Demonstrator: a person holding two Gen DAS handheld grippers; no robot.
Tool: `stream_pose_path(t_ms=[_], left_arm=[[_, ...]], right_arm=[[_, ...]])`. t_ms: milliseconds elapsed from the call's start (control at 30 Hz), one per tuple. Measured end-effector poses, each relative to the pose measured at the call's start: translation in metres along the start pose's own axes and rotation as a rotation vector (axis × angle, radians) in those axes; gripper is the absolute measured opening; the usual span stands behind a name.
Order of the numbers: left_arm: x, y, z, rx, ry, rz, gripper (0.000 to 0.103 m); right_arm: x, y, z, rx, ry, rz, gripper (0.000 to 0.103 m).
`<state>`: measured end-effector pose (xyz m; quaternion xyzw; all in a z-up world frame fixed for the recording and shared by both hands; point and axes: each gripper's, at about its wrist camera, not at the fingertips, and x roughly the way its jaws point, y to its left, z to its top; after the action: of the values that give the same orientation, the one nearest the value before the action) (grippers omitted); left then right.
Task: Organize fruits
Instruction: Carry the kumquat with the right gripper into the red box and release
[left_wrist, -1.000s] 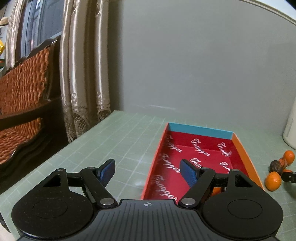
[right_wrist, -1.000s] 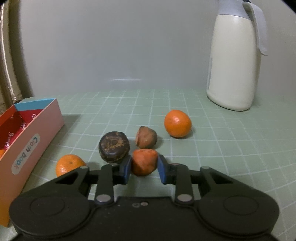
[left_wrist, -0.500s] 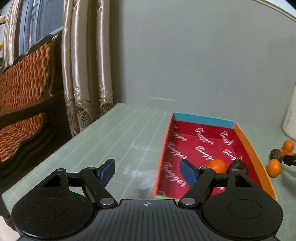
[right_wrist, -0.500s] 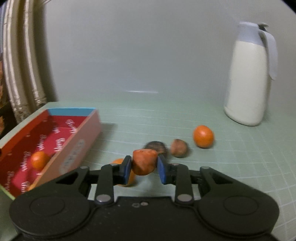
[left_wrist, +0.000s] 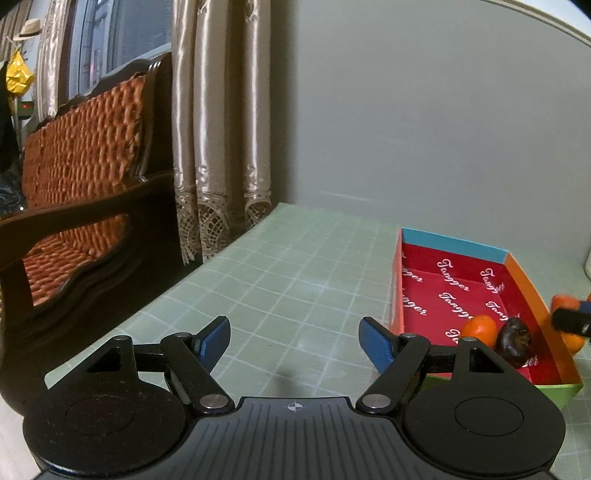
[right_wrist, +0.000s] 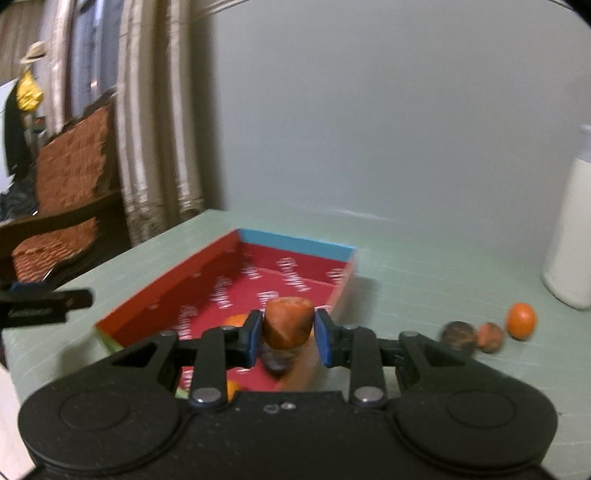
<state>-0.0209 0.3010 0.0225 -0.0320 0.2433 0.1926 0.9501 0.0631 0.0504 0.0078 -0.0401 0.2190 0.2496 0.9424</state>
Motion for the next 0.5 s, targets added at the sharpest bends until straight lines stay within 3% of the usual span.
stream_pose_path(t_ms=[133, 233, 500], left_arm=[[0.0, 0.0, 0.0, 0.003, -0.004, 0.0, 0.076], [0.0, -0.001, 0.0, 0.002, 0.0, -0.005, 0.076], [-0.002, -0.016, 0.002, 0.014, -0.002, -0.027, 0.076]], right_arm=[[0.005, 0.017, -0.003, -0.043, 0.018, 0.032, 0.03], [0.006, 0.022, -0.007, -0.081, 0.007, 0.003, 0.041], [-0.01, -0.018, -0.002, 0.02, -0.035, -0.074, 0.041]])
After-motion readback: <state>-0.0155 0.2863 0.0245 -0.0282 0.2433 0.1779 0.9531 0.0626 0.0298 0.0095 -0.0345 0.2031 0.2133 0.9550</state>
